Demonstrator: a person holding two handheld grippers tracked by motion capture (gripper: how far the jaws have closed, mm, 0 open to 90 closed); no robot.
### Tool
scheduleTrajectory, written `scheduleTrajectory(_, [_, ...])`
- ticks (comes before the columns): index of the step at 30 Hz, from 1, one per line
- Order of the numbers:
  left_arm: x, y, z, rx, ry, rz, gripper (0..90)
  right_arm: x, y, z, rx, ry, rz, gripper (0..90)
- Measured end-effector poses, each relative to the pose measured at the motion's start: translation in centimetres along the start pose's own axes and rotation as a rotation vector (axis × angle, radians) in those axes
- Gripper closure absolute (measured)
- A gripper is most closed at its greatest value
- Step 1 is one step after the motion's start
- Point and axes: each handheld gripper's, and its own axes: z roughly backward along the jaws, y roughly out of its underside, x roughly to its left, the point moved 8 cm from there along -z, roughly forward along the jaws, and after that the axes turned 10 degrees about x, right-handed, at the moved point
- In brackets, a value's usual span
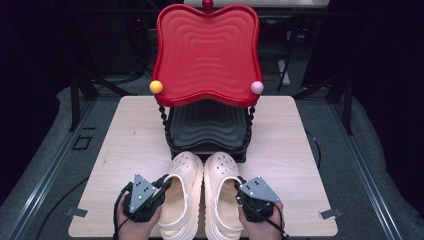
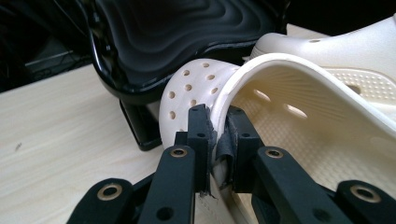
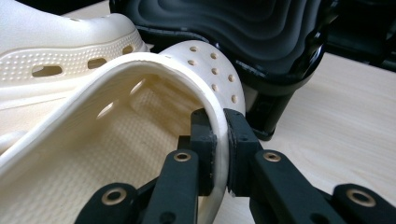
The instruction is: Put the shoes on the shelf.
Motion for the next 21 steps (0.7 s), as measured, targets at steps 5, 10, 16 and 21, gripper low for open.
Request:
scheduleTrajectory(5, [0.2,-1.2,0.8,-0.027,-0.016,-0.015,82.2,-0.2,-0.9,0.9,-0.038,0.014,0.002,83.5])
scheduleTrajectory(10, [0.7,-2.3,1.1,-0.044,-0.025,-0.019,82.3,-0.8,-2.3,1.6,-0.062,0.028,0.004,83.6])
scheduleTrajectory(16, [1.3,-3.9,0.9,-0.065,-0.043,-0.033,82.4,-1.1,-4.1,1.8,-0.084,0.041,0.018,83.6])
scheduleTrajectory(21, [2.1,-5.2,0.2,-0.069,-0.06,-0.045,82.5,-1.8,-5.7,1.2,-0.101,0.059,0.026,83.6])
